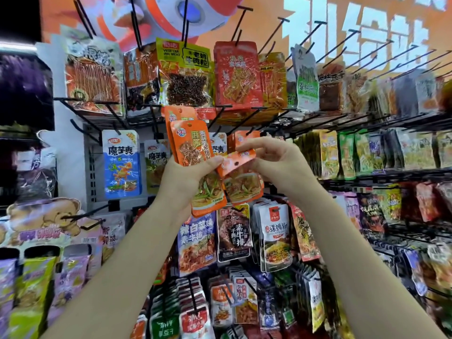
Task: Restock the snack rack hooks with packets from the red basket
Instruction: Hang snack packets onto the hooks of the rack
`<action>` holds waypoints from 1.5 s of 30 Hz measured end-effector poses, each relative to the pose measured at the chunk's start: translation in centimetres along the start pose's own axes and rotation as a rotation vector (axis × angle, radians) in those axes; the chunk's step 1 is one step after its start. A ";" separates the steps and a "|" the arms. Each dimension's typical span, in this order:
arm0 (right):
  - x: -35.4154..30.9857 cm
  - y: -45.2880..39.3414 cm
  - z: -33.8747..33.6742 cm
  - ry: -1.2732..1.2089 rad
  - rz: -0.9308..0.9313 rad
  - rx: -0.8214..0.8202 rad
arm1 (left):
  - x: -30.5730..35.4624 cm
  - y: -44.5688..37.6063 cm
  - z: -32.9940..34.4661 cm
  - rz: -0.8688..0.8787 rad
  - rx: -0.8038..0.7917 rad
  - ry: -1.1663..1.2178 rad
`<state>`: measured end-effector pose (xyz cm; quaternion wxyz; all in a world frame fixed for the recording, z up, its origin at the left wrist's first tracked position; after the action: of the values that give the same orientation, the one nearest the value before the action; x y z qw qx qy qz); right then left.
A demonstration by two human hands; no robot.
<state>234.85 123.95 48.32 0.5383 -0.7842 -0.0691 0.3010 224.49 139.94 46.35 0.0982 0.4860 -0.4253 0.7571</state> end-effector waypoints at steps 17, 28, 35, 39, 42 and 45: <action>8.8 -6.5 -4.1 0.005 0.266 0.344 | -2.0 -3.1 4.8 -0.074 -0.042 0.006; 11.5 -9.7 -3.4 -0.080 0.264 0.349 | -2.5 -4.7 4.6 0.018 -0.086 0.016; 12.4 -9.5 -3.7 -0.121 0.262 0.326 | -3.1 -5.3 4.2 0.021 -0.055 0.022; 12.3 -9.6 -3.8 -0.038 0.225 0.332 | -3.2 -5.5 4.4 0.007 -0.061 0.052; 11.1 -9.1 -4.0 0.182 0.104 0.417 | -3.2 -5.9 4.4 0.000 -0.057 0.072; 9.1 -8.2 -4.2 0.254 -0.046 0.490 | -3.2 -6.2 4.6 0.010 -0.064 0.075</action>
<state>246.25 127.84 52.96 0.7230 -0.6602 0.0562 0.1955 232.56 141.25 47.91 0.1259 0.4518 -0.4478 0.7613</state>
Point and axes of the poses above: each hand's wrist, its own y-axis away from the middle knuckle, its own z-axis out of the palm, x = y × z, the point moved 5 cm from there along -y, towards the middle knuckle, and after that the axes turned 5 degrees about -z, right-handed, at the moved point
